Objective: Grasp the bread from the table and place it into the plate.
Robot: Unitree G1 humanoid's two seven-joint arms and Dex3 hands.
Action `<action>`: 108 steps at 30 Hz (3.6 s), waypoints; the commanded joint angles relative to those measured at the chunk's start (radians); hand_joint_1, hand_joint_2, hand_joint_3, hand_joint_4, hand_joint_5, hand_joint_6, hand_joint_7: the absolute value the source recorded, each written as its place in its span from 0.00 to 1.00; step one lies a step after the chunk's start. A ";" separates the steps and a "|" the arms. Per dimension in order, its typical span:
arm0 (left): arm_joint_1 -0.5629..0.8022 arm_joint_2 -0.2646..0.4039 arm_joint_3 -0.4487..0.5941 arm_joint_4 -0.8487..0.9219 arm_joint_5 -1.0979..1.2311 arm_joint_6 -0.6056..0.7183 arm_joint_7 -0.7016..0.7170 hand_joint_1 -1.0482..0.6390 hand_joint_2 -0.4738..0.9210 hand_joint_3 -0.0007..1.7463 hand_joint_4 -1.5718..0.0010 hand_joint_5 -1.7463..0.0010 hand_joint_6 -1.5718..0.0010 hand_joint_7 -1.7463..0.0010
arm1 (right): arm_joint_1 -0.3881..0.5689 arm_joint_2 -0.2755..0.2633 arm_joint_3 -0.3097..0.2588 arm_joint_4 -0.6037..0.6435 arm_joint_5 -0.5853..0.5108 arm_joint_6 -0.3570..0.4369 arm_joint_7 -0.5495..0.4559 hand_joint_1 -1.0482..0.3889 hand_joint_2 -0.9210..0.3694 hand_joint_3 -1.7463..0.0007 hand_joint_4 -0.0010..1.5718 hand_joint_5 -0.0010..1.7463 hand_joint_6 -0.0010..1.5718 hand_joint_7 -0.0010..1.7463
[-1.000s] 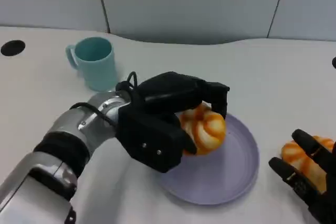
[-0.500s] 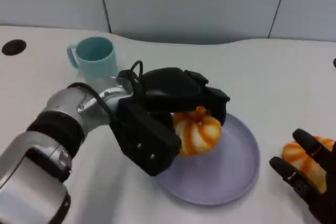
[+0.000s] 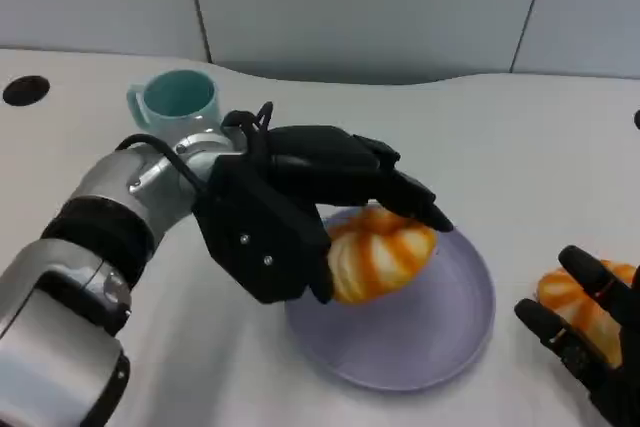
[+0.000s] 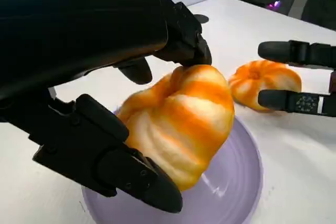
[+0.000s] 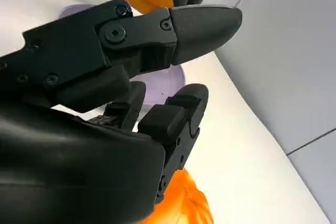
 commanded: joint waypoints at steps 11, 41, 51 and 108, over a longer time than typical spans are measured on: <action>0.006 0.036 0.045 -0.108 -0.099 0.062 -0.163 0.15 0.95 0.00 1.00 0.73 0.83 0.92 | -0.001 -0.013 -0.005 -0.002 -0.017 -0.008 0.017 0.47 0.00 0.85 0.33 0.44 0.52 0.02; 0.044 0.104 0.096 -0.157 -0.144 0.059 -0.165 0.15 0.97 0.00 1.00 0.87 0.86 0.96 | 0.001 -0.014 -0.020 0.003 -0.002 -0.004 0.039 0.47 0.00 0.84 0.32 0.43 0.50 0.01; 0.055 0.109 0.101 -0.178 -0.148 0.063 -0.166 0.15 0.97 0.00 1.00 0.83 0.85 0.97 | 0.002 -0.018 -0.019 0.005 -0.003 -0.004 0.039 0.47 0.00 0.84 0.32 0.44 0.50 0.01; 0.947 0.193 0.507 -0.589 -0.529 0.869 -0.009 0.32 0.99 0.03 0.49 0.00 0.59 0.00 | -0.013 -0.012 -0.031 0.075 -0.016 -0.032 0.084 0.47 0.00 0.86 0.33 0.44 0.52 0.02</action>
